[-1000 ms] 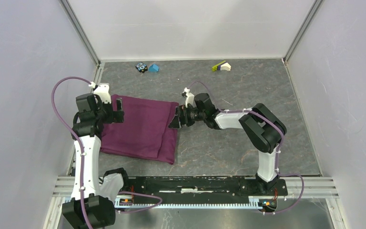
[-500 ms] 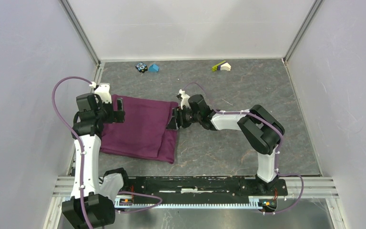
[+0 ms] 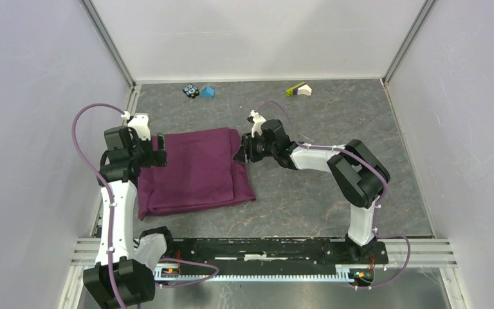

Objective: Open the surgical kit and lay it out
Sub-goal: Move the surgical kit at the center of the board.

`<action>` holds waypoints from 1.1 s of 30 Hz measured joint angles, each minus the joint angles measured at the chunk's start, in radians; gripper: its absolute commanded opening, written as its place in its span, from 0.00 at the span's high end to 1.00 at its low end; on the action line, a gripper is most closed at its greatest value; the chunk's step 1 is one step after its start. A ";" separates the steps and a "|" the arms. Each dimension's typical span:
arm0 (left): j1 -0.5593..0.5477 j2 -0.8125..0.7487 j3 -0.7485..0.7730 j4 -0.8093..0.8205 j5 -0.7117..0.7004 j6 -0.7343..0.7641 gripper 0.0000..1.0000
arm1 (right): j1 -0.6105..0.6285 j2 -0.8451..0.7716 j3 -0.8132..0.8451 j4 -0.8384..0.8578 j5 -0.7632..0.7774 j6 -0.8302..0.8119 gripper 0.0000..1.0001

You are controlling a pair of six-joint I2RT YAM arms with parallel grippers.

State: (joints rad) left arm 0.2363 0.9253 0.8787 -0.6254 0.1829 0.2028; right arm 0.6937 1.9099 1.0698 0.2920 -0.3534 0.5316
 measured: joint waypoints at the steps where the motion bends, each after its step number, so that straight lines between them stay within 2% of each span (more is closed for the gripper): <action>1: 0.000 0.006 0.000 0.000 -0.008 0.002 0.00 | -0.004 0.000 0.004 -0.003 0.008 -0.007 0.53; 6: 0.000 0.066 0.001 -0.010 -0.042 0.006 0.00 | -0.016 0.000 0.032 -0.036 0.049 -0.063 0.41; 10: 0.000 0.076 0.001 -0.018 -0.048 0.006 0.00 | -0.014 0.006 0.088 -0.130 0.069 -0.127 0.32; 17: 0.000 0.062 0.001 -0.015 -0.043 0.005 0.00 | 0.005 0.044 0.157 -0.208 0.113 -0.191 0.27; 22: 0.000 0.058 0.001 -0.015 -0.037 0.005 0.00 | 0.024 0.064 0.161 -0.203 0.117 -0.194 0.33; 28: 0.000 0.054 0.001 -0.014 -0.023 0.005 0.00 | 0.040 0.078 0.176 -0.203 0.127 -0.204 0.51; 33: 0.000 0.048 0.001 -0.014 -0.023 0.005 0.00 | 0.022 0.063 0.164 -0.183 0.146 -0.187 0.62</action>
State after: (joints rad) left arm 0.2363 0.9733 0.8795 -0.6395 0.1604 0.2077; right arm 0.7158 1.9728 1.2339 0.1089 -0.2073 0.3450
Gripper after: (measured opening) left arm 0.995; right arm 0.452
